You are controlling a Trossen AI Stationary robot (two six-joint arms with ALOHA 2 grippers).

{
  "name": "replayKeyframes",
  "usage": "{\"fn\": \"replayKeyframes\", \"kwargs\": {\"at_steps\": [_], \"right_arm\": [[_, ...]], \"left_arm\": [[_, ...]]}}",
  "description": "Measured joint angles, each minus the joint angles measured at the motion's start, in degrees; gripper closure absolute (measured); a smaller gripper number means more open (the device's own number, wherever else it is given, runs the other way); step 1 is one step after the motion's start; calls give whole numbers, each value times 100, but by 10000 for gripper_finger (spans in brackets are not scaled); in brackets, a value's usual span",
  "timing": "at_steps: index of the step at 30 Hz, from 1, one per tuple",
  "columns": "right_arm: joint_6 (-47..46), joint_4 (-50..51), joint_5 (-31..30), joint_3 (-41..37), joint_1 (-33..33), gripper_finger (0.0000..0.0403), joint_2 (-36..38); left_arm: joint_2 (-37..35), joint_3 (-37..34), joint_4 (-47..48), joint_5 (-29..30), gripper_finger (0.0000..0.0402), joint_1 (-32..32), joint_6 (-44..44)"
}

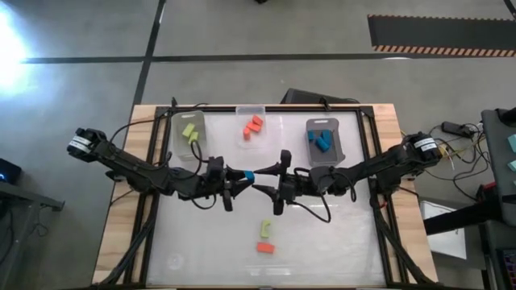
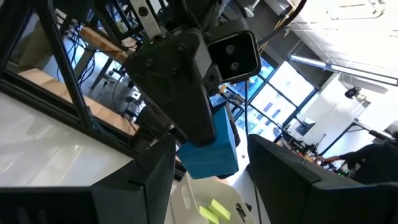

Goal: Sort & place blocks by color
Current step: Put the blue block into the black bin

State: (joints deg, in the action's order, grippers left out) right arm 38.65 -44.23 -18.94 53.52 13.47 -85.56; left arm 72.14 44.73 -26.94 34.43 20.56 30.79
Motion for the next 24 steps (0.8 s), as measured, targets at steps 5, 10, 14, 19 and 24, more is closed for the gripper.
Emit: {"fn": "replayKeyframes", "kwargs": {"at_steps": [5,10,14,19,24], "right_arm": [[4,12,47,63,-2,211,-2],[37,26,133,120,-17,211,-2],[105,38,144,159,-30,211,-2],[158,37,286,159,-52,211,-2],[207,24,293,159,-92,212,-2]], "left_arm": [[0,20,-159,-37,278,2,-18],[-3,22,-292,-39,278,0,-23],[-2,22,-365,-39,278,0,-22],[-3,20,-403,-41,278,-2,-23],[114,24,-556,-94,278,-14,-120]]}}
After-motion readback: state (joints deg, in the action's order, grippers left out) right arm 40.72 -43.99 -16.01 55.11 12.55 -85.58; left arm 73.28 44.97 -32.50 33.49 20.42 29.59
